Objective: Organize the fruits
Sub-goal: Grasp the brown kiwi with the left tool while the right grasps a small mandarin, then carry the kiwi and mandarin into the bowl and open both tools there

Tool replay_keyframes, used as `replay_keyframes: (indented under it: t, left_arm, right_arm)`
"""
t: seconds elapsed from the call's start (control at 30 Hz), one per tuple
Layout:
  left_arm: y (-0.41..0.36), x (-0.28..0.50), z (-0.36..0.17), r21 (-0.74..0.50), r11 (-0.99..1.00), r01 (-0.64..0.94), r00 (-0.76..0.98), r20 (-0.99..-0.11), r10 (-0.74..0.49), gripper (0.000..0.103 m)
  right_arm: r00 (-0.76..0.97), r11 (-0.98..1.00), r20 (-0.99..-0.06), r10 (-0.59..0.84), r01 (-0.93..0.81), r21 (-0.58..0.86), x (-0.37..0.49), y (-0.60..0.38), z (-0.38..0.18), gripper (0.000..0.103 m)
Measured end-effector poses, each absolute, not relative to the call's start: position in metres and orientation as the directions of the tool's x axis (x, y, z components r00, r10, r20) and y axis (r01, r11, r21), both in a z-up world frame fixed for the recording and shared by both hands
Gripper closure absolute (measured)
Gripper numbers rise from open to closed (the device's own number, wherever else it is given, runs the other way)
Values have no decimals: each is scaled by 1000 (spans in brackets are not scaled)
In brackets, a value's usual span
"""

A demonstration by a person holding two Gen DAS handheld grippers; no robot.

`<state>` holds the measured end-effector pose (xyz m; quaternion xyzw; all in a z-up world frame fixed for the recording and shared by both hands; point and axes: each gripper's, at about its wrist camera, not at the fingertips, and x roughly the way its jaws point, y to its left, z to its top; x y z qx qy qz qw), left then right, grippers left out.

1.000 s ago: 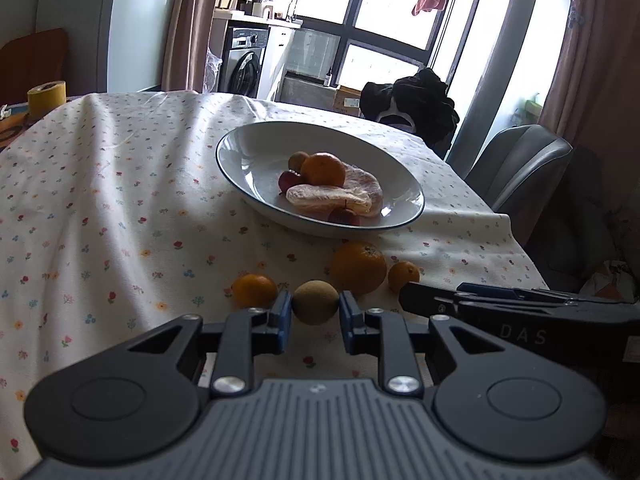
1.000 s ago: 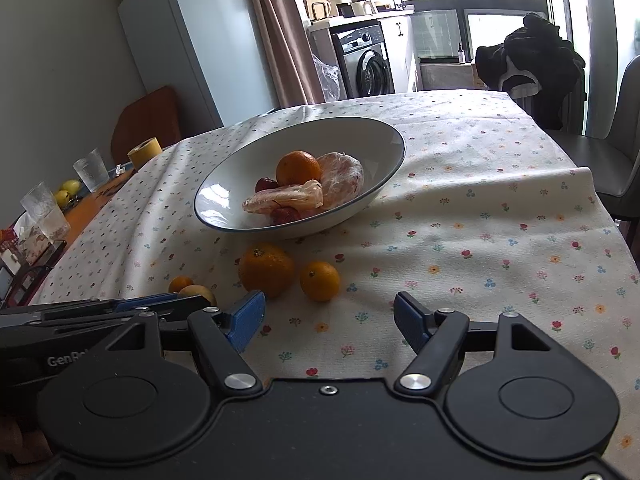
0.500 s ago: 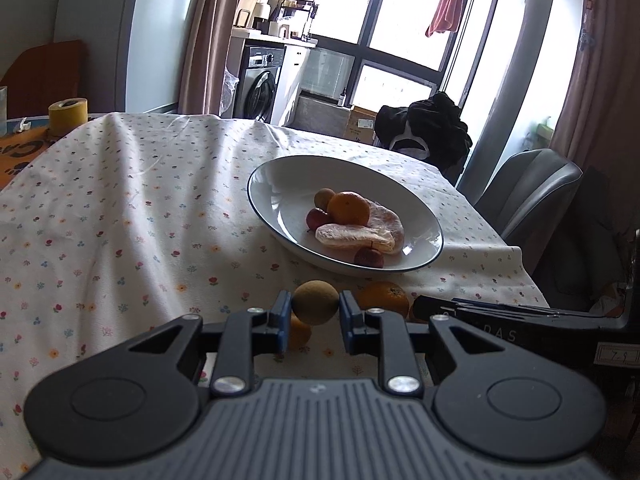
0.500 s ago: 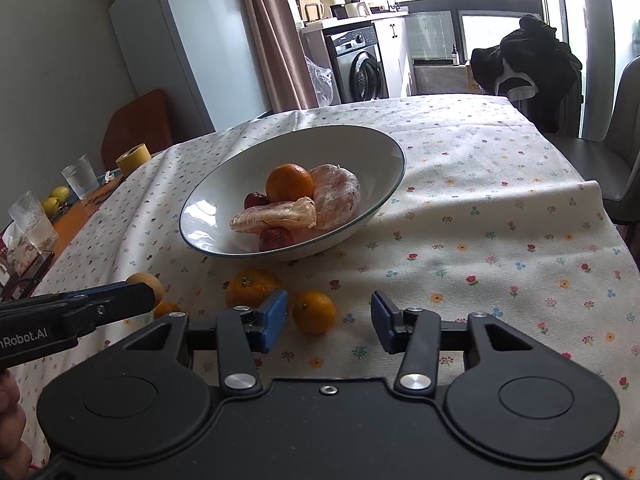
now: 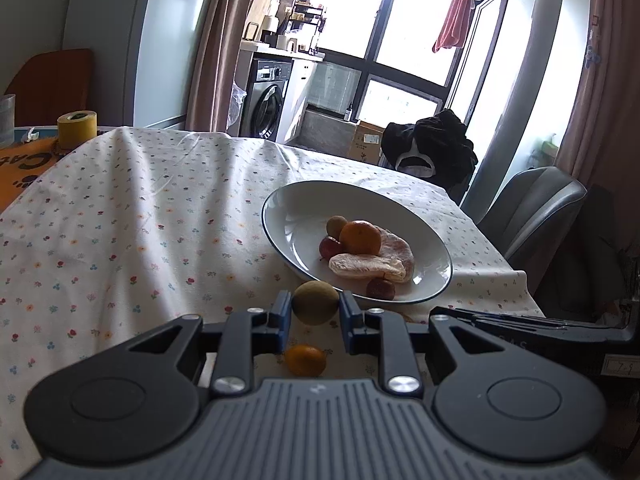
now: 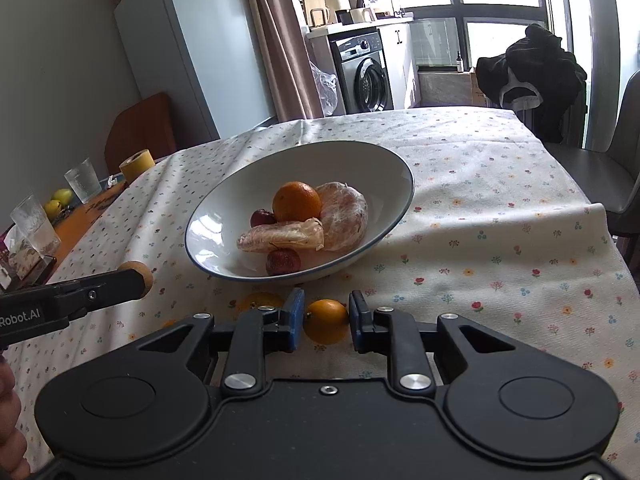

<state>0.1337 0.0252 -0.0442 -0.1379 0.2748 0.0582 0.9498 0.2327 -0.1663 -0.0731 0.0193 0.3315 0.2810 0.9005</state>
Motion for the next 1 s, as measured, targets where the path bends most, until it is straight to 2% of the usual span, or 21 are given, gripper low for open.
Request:
replay_keyframes:
  t: [0.33, 0.83, 0.87, 0.9, 1.0]
  left_arm:
    - [31, 141, -35, -227, 956, -184, 858, -512, 44, 79]
    - [36, 163, -35, -215, 959, -183, 856, -515, 48, 79]
    - [37, 164, -35, -213, 960, -182, 856, -515, 48, 79]
    - [37, 166, -34, -210, 961, -182, 856, -515, 49, 79]
    - [40, 171, -34, -208, 961, -183, 854, -517, 51, 79]
  right_arm:
    - [664, 846, -535, 522, -485, 222, 238, -171, -51, 81]
    - [663, 830, -508, 550, -501, 245, 262, -153, -43, 80]
    - [663, 829, -506, 552, -502, 246, 263, -152, -43, 78]
    - [670, 830, -498, 551, -502, 243, 263, -152, -43, 72]
    - [676, 835, -496, 545, -493, 245, 267, -152, -43, 69]
